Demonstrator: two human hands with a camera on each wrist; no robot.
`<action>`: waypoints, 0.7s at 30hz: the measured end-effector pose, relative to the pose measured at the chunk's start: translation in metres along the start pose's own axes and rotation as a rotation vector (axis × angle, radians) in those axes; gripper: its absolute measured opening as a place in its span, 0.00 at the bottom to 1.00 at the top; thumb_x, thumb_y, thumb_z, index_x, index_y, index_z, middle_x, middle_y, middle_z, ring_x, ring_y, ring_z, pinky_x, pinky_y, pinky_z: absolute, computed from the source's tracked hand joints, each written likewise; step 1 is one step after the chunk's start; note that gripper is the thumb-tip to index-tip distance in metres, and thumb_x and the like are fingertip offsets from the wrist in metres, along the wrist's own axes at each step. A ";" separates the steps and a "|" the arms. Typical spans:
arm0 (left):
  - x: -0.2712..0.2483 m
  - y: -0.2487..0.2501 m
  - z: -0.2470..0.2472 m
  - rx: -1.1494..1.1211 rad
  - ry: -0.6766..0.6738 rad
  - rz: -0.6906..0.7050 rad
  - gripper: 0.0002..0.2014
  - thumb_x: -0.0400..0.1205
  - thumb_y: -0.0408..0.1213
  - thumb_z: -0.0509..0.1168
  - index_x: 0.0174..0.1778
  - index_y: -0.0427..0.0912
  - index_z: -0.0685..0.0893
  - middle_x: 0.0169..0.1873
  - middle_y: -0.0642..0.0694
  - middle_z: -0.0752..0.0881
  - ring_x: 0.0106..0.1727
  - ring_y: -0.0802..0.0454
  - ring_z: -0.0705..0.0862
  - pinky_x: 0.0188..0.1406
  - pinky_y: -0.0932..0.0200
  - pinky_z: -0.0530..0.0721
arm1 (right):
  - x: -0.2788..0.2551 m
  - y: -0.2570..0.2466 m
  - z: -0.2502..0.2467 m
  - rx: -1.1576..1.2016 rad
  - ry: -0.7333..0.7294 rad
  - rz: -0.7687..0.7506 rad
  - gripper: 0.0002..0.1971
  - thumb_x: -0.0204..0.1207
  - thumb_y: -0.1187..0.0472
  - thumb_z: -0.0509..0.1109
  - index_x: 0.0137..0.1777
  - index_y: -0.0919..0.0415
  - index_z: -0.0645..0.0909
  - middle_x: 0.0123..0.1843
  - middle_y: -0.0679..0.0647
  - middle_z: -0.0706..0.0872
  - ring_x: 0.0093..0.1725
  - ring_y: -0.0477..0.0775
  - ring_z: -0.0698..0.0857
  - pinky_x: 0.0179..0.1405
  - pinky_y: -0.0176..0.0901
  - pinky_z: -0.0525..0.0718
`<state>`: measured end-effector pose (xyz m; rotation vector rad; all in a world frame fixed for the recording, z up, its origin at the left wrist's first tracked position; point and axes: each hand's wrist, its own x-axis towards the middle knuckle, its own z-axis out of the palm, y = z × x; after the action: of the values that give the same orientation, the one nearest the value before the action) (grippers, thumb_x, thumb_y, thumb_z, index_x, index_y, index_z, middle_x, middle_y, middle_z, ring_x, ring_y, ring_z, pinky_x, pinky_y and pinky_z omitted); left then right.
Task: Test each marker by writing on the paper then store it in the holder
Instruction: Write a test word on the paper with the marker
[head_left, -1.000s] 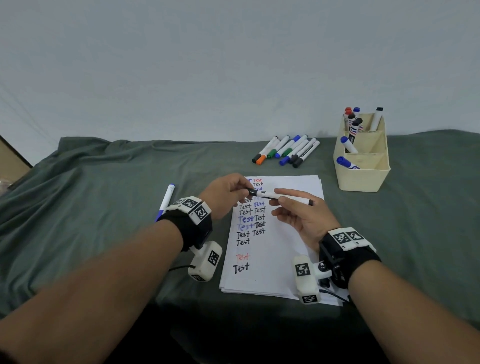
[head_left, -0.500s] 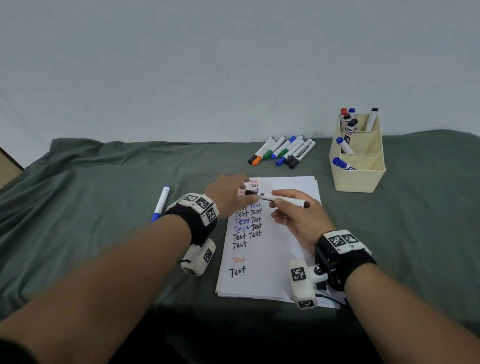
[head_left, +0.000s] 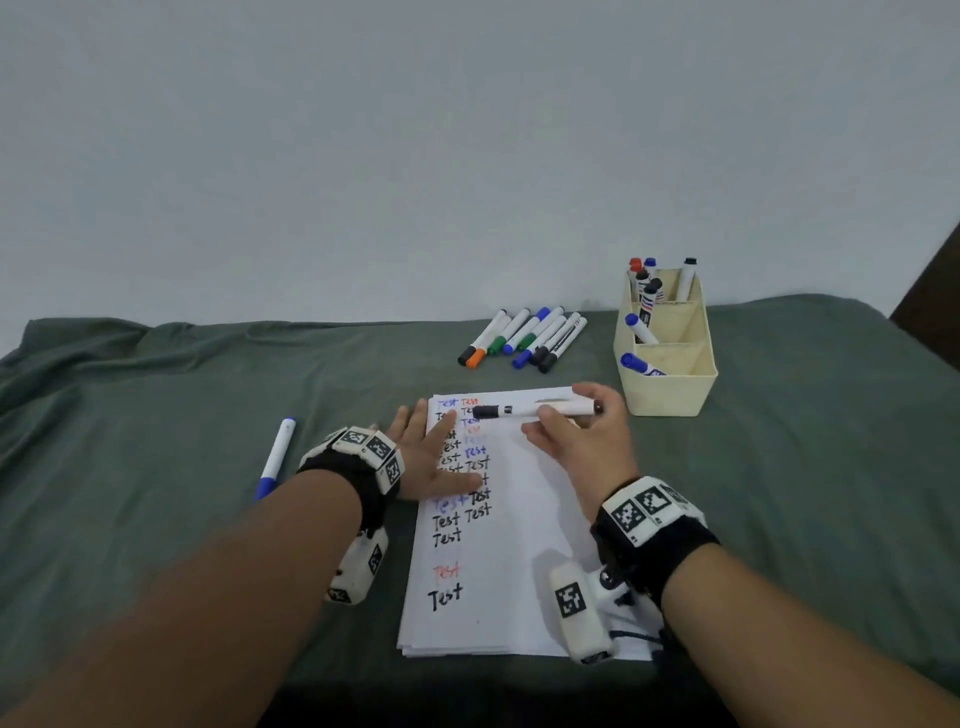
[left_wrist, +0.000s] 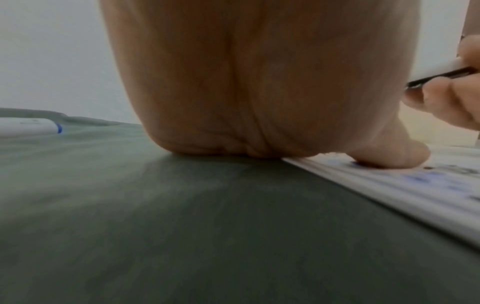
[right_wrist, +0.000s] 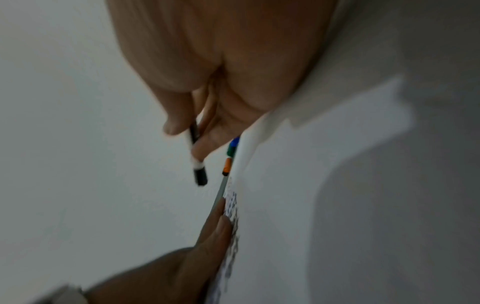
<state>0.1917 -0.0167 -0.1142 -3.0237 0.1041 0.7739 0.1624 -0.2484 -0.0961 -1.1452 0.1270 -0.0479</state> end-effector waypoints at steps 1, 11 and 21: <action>0.000 -0.001 0.000 -0.003 0.001 0.002 0.65 0.51 0.92 0.42 0.81 0.64 0.30 0.84 0.48 0.28 0.85 0.41 0.33 0.79 0.28 0.40 | 0.005 -0.012 0.004 -0.050 0.040 -0.091 0.20 0.79 0.75 0.73 0.59 0.50 0.73 0.51 0.63 0.90 0.41 0.60 0.94 0.40 0.42 0.91; -0.003 0.004 -0.001 -0.030 0.002 -0.015 0.58 0.63 0.86 0.47 0.83 0.62 0.32 0.84 0.47 0.29 0.85 0.42 0.32 0.79 0.28 0.39 | 0.088 -0.164 -0.012 -0.801 0.240 -0.696 0.32 0.84 0.63 0.62 0.82 0.34 0.59 0.50 0.49 0.86 0.39 0.35 0.86 0.42 0.26 0.82; -0.007 0.005 -0.004 -0.027 -0.019 -0.009 0.57 0.65 0.85 0.49 0.83 0.62 0.31 0.84 0.47 0.28 0.85 0.42 0.31 0.80 0.28 0.39 | 0.109 -0.149 -0.048 -1.208 0.258 -0.470 0.19 0.88 0.55 0.59 0.76 0.39 0.67 0.49 0.57 0.88 0.37 0.53 0.86 0.30 0.41 0.77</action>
<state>0.1871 -0.0216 -0.1073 -3.0390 0.0799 0.8090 0.2684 -0.3645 0.0117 -2.3567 0.1100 -0.6025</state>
